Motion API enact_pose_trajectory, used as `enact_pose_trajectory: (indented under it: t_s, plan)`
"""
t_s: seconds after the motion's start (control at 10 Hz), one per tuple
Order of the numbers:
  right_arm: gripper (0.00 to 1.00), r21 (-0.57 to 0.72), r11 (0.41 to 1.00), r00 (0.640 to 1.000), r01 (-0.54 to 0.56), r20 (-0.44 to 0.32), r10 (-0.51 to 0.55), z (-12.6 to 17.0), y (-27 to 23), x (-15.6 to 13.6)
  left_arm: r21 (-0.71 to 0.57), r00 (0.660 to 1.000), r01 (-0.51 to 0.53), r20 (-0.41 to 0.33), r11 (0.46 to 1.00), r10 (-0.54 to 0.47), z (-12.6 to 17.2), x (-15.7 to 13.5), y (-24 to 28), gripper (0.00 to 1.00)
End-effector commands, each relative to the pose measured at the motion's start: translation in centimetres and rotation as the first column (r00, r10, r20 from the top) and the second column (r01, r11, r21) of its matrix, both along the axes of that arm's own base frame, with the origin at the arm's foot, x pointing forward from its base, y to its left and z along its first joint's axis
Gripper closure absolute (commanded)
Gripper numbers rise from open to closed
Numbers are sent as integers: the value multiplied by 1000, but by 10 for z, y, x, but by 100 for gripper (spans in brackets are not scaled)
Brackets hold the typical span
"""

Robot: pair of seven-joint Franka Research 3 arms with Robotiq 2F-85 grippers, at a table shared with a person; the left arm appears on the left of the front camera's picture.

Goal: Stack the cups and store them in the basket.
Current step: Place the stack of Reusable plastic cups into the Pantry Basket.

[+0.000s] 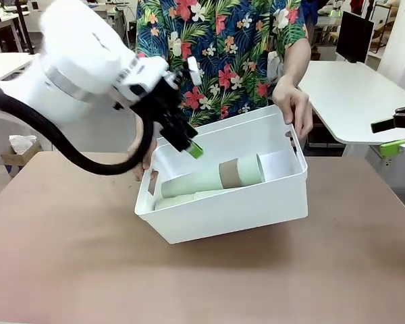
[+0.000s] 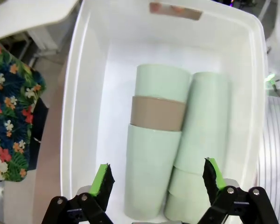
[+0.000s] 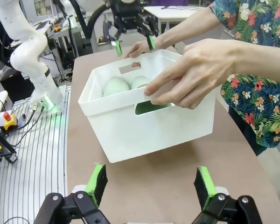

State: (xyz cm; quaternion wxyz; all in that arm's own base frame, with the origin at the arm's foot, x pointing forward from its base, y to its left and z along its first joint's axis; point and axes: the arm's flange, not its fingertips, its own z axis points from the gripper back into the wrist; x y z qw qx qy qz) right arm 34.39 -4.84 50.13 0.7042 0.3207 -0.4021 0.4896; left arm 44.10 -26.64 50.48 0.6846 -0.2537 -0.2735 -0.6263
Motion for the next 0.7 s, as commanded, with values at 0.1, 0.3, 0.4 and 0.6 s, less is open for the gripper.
enact_pose_trajectory:
  t_s: [0.1, 0.3, 0.4, 0.6]
  plan:
    - [0, 24, 1000, 1000, 9, -5, -9, 4, 1, 1, -116, 999, 32, -7, 993, -33, 28, -12, 87, 0]
    - [0, 24, 1000, 1000, 9, -5, -9, 4, 1, 1, -200, 1000, 22, 19, 979, -19, 51, -21, 163, 0]
    - [0, 24, 1000, 1000, 9, -5, -9, 4, 1, 1, -223, 999, -2, 38, 975, 11, 56, -25, 196, 0]
    - [0, 24, 1000, 1000, 9, -5, -9, 4, 1, 1, -252, 996, -22, 74, 967, 42, 57, -37, 249, 0]
